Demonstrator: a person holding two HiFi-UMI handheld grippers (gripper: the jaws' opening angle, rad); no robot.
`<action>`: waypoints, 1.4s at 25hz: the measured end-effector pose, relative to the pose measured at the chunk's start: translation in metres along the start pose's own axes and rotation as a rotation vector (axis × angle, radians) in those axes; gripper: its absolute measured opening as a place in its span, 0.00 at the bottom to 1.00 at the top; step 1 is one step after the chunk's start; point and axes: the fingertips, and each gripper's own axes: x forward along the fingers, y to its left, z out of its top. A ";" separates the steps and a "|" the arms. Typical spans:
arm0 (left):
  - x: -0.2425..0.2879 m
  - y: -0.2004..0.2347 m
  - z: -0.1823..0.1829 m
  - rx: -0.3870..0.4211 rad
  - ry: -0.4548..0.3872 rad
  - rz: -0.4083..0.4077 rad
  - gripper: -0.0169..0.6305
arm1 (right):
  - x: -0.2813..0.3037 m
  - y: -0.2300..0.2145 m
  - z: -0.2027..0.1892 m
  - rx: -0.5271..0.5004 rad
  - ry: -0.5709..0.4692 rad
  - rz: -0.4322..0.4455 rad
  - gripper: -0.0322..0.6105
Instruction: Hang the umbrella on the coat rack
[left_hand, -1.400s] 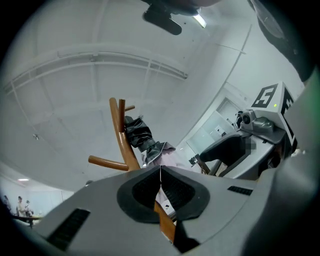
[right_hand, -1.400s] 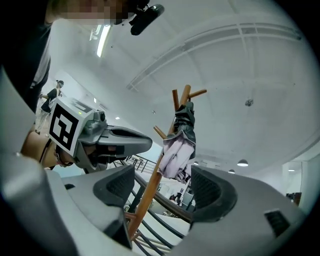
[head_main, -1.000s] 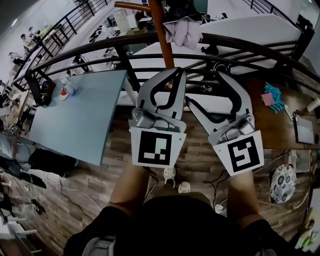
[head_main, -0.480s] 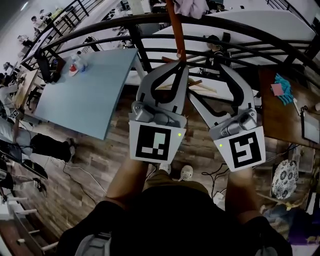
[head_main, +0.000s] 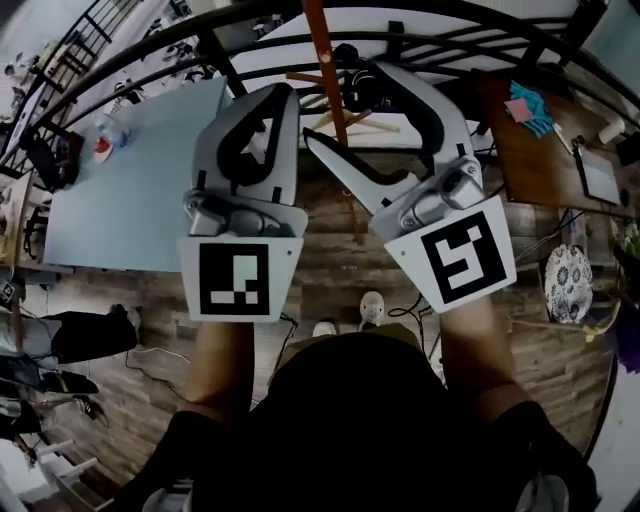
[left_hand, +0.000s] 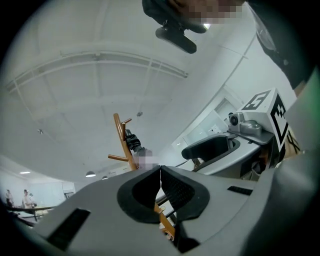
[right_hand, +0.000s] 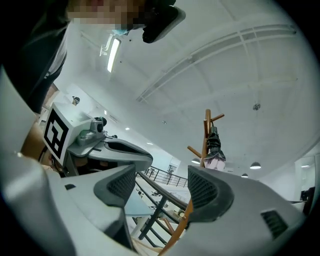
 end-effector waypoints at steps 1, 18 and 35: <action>-0.006 0.001 -0.002 -0.002 0.005 -0.008 0.05 | 0.000 0.005 0.001 -0.003 0.012 -0.010 0.57; -0.116 0.026 0.006 -0.003 -0.035 -0.085 0.05 | -0.022 0.090 0.047 -0.049 0.008 -0.259 0.11; -0.137 0.012 0.028 -0.011 -0.089 -0.110 0.05 | -0.031 0.115 0.063 -0.141 0.025 -0.252 0.10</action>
